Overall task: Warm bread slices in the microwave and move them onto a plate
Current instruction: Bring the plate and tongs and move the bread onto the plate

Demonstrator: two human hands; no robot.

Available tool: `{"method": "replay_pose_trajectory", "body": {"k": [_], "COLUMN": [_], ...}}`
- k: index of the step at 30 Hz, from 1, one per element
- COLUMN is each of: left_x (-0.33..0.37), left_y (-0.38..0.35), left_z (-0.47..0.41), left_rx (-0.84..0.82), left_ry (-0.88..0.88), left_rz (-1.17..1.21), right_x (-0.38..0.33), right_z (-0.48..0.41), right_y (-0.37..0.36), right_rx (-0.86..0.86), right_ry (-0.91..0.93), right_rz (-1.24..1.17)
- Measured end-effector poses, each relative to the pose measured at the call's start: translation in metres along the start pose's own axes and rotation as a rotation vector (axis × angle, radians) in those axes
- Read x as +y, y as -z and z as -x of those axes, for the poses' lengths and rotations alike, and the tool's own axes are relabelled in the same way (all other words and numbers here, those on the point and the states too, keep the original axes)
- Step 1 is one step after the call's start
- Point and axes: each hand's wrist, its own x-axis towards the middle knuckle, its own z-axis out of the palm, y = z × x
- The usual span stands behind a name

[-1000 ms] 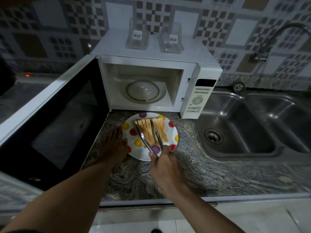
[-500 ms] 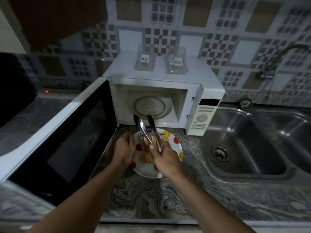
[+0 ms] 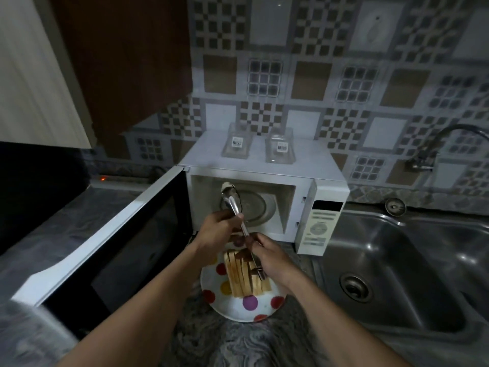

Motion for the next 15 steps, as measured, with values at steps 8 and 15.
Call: {"method": "replay_pose_trajectory", "body": {"k": [8, 15], "left_x": [0.033, 0.042], "left_y": [-0.011, -0.017], "left_z": [-0.003, -0.011], "left_rx": [0.022, -0.012], "left_ry": [-0.079, -0.117], "left_rz": [-0.006, -0.057], "right_x": [-0.008, -0.012], "right_z": [0.009, 0.015], "right_y": [0.034, 0.051], "right_rx": [-0.119, -0.191], "right_ry": [-0.102, -0.090], "right_rz": [0.008, 0.110]}}
